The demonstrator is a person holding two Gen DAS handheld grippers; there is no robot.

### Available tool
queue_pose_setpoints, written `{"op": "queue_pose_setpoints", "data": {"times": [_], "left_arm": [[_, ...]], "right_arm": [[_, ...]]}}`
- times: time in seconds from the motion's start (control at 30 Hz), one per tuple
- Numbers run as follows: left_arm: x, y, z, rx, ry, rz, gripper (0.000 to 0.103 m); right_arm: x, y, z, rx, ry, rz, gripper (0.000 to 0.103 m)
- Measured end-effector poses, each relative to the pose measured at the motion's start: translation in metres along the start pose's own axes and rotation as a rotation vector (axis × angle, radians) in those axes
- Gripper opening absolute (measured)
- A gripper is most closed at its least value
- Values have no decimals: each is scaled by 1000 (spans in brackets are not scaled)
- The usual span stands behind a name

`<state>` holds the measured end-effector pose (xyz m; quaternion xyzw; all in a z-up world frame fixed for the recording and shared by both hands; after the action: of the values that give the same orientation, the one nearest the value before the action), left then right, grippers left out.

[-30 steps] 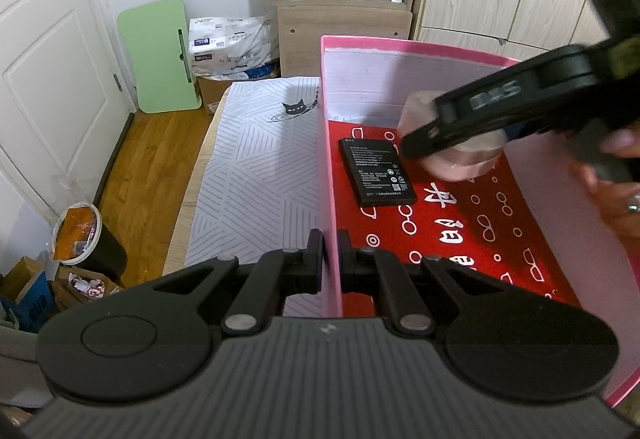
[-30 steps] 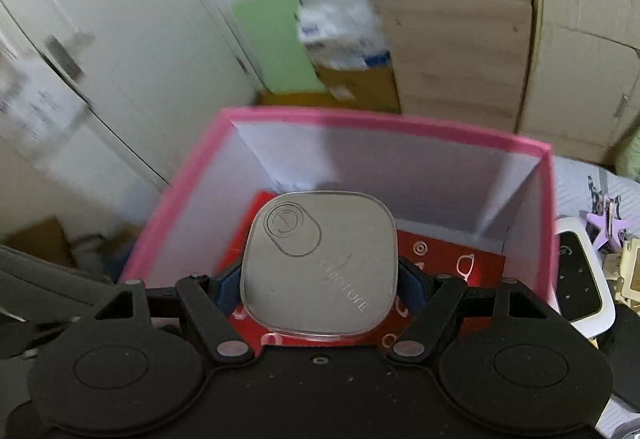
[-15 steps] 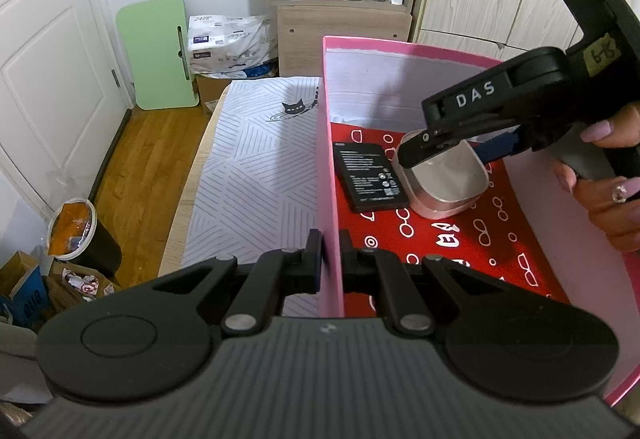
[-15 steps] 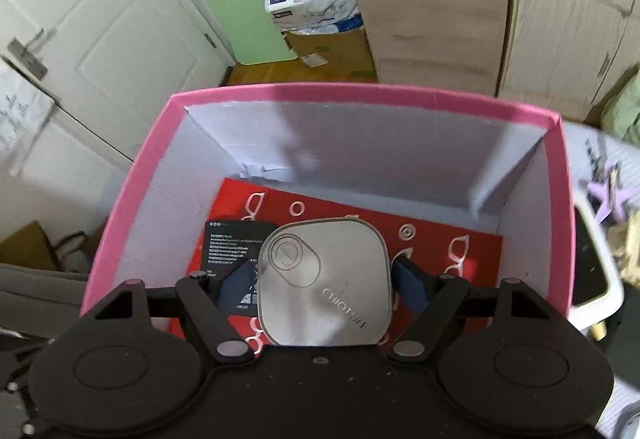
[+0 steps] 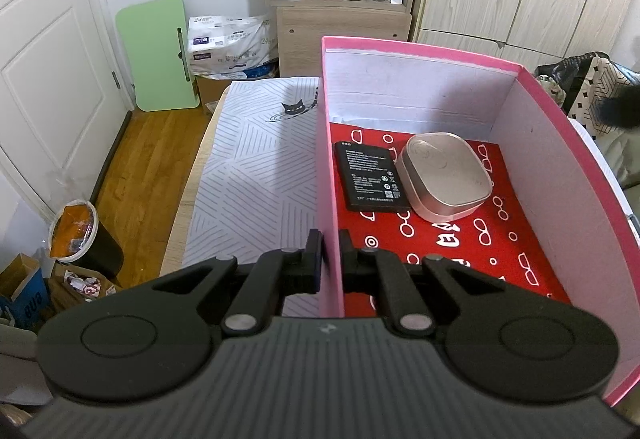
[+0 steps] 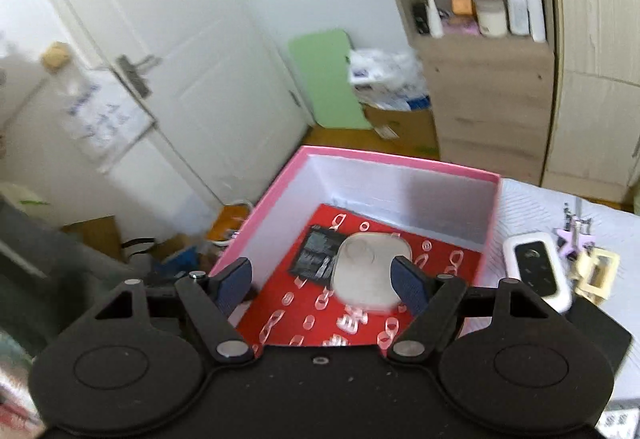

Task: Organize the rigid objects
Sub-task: 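Reach the right gripper to the key ring and grasp it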

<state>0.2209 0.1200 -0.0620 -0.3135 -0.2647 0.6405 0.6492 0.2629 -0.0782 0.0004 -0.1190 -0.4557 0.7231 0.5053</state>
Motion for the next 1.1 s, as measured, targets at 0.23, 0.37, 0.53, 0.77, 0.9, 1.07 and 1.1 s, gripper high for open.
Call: {"op": "queue_pose_setpoints", "data": {"times": [0.23, 0.37, 0.53, 0.77, 0.9, 1.07, 1.1], "left_arm": [[0, 0, 0, -1, 1, -1, 7], [0, -1, 0, -9, 4, 7, 7], [-1, -1, 0, -10, 4, 7, 7], [-2, 0, 0, -10, 4, 0, 7], [-2, 0, 1, -11, 4, 3, 7], [-2, 0, 1, -11, 6, 14, 8], [-1, 0, 1, -11, 6, 15, 8]], "right_arm": [[-26, 37, 71, -46, 10, -12, 81], [-39, 77, 95, -36, -1, -132, 81], [-50, 136, 92, 14, 72, -214, 77], [-75, 191, 65, 83, 285, -168, 59], [-88, 199, 53, 97, 376, -101, 55], [-84, 198, 39, 73, 420, 20, 58], [-78, 199, 36, 79, 430, 79, 59]]}}
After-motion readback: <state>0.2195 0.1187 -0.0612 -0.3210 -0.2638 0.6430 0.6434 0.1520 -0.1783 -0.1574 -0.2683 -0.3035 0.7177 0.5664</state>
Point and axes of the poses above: each gripper's, at about its wrist camera, not at the fingertips, and z roughly against the way its jaws point, x to its left, y to its underside, the point moved 6 cm from there along -z, roughly the way its jaws point, and after that the axes turned 8 degrees about -x, right-handed, at the moved point
